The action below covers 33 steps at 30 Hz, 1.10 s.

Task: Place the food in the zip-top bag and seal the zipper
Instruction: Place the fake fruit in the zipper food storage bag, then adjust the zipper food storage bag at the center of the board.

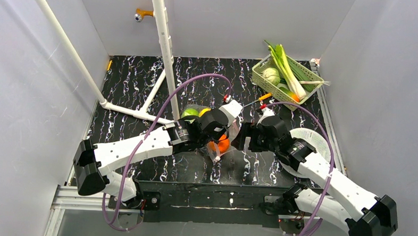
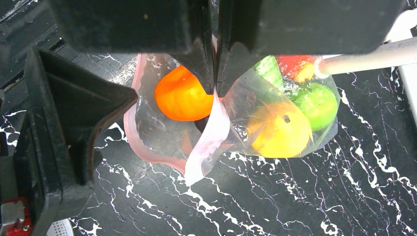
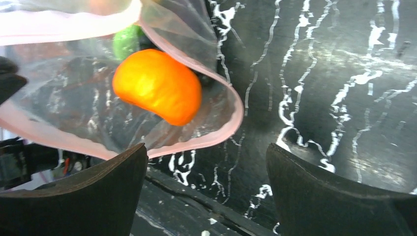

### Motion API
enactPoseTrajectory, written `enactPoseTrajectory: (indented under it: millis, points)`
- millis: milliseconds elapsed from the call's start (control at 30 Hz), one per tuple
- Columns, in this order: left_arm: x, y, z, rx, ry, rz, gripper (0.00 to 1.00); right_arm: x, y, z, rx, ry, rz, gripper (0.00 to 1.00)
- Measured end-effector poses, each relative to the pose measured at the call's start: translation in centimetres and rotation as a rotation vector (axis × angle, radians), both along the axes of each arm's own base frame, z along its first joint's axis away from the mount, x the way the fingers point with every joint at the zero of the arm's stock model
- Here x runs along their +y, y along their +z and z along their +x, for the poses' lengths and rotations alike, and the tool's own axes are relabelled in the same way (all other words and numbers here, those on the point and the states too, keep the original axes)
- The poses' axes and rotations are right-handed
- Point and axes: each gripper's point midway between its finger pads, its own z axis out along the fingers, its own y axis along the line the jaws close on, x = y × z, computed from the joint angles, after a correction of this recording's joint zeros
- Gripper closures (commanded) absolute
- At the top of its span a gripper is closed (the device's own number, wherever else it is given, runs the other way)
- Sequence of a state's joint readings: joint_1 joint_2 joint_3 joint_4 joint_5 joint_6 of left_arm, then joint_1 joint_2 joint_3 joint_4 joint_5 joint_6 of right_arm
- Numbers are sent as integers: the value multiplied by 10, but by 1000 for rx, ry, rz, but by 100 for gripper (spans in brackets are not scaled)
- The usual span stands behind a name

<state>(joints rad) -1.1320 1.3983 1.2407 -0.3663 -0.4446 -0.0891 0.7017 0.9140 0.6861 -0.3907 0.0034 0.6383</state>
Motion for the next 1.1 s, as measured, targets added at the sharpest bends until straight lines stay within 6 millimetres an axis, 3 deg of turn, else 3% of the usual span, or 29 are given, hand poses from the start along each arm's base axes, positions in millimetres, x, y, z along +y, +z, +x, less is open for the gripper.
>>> enactPoseTrajectory:
  millis: [133,300,400,567,633,733,800,967,1100]
  points:
    - [0,0,0,-1,0,-1,100,-13,-8,5,-4,-37,-73,30]
    - [0,0,0,0,0,-1,100,-8,-16,19,27,-40,-122,35]
    - [0,0,0,0,0,-1,100,5,-26,24,56,-11,-110,44]
    - [0,0,0,0,0,-1,100,25,-33,27,81,40,-57,87]
    - [0,0,0,-1,-1,0,100,28,-32,25,97,47,-38,97]
    - [0,1,0,-2,-2,1,99,31,-24,20,111,44,0,99]
    - [0,1,0,-3,-3,-1,84,32,-10,16,102,38,44,99]
    - [1,12,-4,-12,-26,-28,38,32,47,8,43,0,206,99]
    - [4,31,-9,-45,-57,-90,15,33,83,8,67,-77,305,99]
